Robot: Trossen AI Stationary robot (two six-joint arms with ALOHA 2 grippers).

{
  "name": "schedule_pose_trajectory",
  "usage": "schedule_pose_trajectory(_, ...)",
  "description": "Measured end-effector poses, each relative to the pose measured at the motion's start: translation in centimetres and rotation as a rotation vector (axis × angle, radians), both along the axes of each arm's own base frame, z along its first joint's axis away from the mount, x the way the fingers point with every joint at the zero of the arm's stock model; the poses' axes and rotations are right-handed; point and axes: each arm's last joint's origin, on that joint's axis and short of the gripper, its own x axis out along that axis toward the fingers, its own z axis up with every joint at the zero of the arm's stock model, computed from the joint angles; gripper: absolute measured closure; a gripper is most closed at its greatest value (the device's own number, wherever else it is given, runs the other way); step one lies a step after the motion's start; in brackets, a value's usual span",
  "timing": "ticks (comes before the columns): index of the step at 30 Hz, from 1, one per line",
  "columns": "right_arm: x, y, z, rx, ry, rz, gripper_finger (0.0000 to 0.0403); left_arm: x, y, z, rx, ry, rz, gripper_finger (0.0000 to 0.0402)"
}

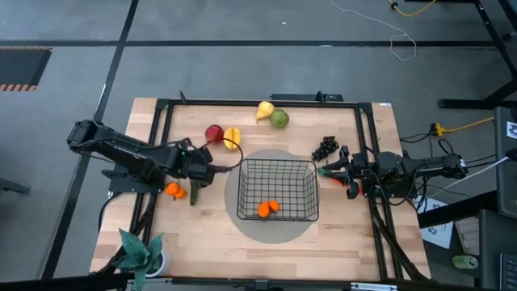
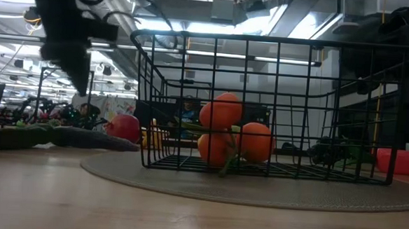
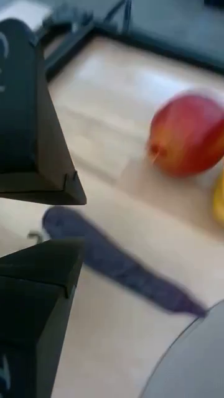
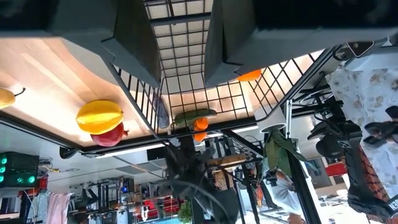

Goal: Build produce basket
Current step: Put the green chili pepper into the wire basket

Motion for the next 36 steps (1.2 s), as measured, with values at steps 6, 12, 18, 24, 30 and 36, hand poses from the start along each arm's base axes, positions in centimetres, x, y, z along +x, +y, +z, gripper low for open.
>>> schedule_pose_trajectory(6,0.0,0.0,0.0,0.001,0.0,0.0,0.0281,-0.9,-0.1,-0.6,-0.092,0.022,-0.022,0.032)
schedule_pose_trajectory(12,0.0,0.0,0.0,-0.001,0.0,0.0,0.0281,-2.2,0.1,0.6,-0.117,-0.022,-0.023,0.032)
schedule_pose_trajectory(18,0.0,0.0,0.0,-0.002,0.0,0.0,0.0281,-3.2,0.3,1.7,-0.161,-0.135,0.07,0.032)
schedule_pose_trajectory(24,0.0,0.0,0.0,-0.002,0.0,0.001,0.0281,-3.5,-0.3,1.6,-0.369,-0.189,0.271,0.032)
schedule_pose_trajectory(30,0.0,0.0,0.0,-0.001,0.0,0.0,0.0281,-3.6,-1.0,1.6,-0.413,-0.174,0.25,0.032)
schedule_pose_trajectory(36,0.0,0.0,0.0,0.003,0.0,0.001,0.0281,-3.7,-1.5,1.6,-0.437,-0.188,0.278,0.032)
